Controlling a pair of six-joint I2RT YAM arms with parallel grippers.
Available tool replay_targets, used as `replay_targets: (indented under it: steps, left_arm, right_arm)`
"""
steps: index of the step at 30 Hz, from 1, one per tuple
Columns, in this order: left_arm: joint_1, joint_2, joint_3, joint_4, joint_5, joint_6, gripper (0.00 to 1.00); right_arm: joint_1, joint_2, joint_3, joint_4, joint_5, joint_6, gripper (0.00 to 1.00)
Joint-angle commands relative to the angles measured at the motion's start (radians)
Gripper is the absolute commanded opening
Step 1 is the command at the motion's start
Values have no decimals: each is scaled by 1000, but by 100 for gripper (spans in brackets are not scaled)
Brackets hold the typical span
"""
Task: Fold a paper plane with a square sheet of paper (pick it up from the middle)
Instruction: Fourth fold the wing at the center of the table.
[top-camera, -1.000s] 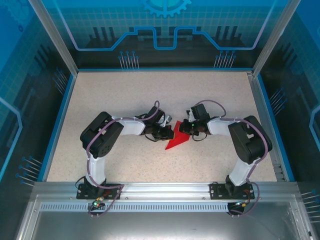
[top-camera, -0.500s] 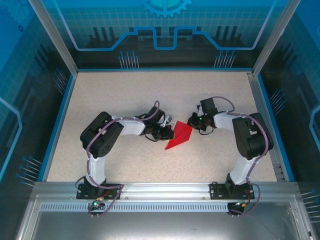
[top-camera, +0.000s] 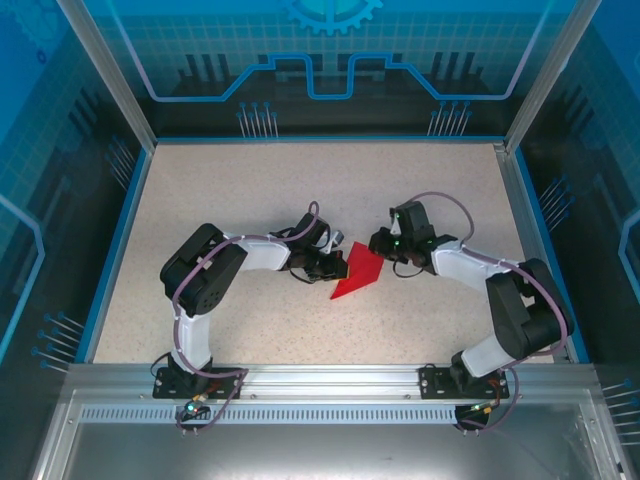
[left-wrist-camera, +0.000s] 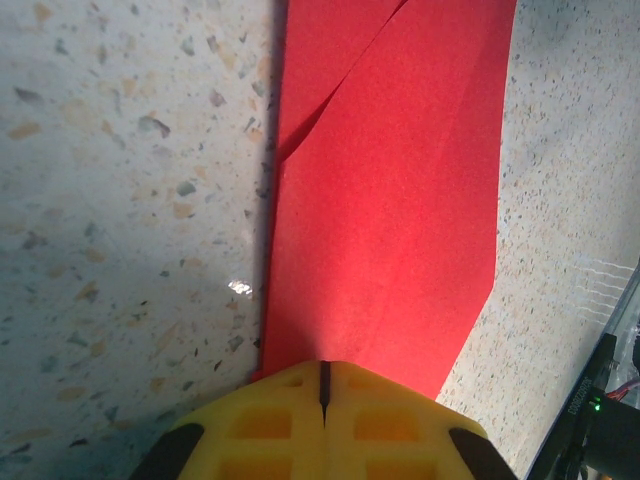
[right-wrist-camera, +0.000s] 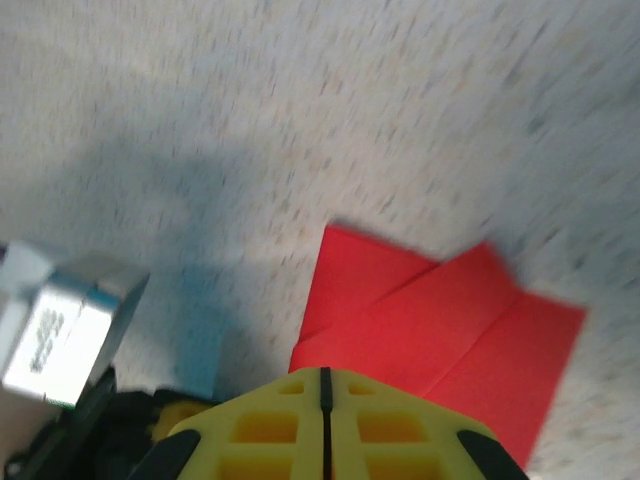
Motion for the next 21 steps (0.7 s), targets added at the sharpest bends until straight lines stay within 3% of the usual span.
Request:
replay_targets:
  steps: [1, 7, 17, 21]
  left_arm:
    - [-12, 51, -52, -174, -94, 18, 0]
    - [-14, 48, -46, -180, -95, 18, 0]
    - [-15, 27, -37, -190, -90, 20, 0]
    - [-12, -18, -22, -152, -7, 55, 0]
  right_arm:
    - [49, 42, -30, 33, -106, 59, 7]
    - [74, 117, -42, 93, -136, 113, 6]
    - [65, 224, -21, 36, -101, 133, 5]
    - [61, 235, -25, -42, -59, 117, 4]
